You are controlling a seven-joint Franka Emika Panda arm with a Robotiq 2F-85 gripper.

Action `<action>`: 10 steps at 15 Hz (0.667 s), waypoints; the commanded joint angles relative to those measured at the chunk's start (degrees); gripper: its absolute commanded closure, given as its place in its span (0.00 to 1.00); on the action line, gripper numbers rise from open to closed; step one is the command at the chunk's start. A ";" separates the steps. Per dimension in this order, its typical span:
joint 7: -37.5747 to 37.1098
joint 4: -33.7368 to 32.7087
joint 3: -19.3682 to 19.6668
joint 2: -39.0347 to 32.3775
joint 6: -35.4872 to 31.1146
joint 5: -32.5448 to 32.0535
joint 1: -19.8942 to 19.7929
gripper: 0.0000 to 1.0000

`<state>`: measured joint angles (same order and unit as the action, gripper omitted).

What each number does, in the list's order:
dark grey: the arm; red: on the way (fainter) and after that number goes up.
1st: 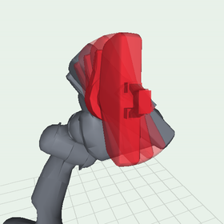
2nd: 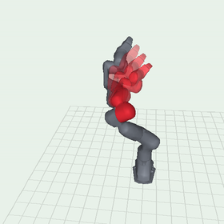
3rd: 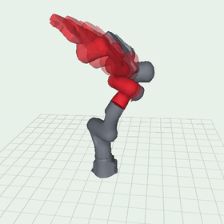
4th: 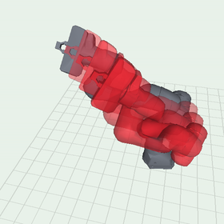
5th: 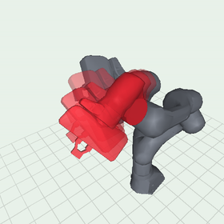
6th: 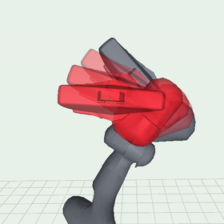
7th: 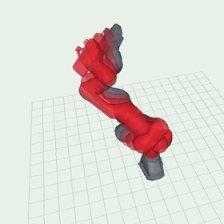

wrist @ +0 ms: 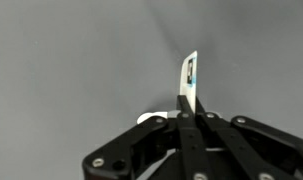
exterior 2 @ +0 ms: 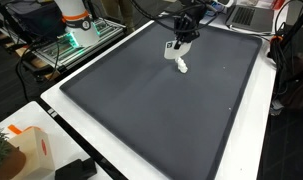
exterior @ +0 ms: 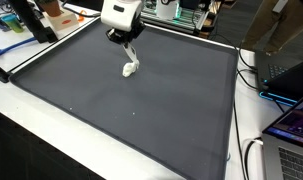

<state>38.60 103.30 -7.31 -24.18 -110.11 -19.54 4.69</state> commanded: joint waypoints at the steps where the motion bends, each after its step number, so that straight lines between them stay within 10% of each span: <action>1: 1.29 -2.01 -0.49 -2.09 1.92 0.54 0.30 0.99; 10: -3.46 -4.71 0.14 -6.50 1.18 -2.47 2.69 0.99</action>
<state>37.66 100.06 -7.80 -28.30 -109.31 -20.02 5.93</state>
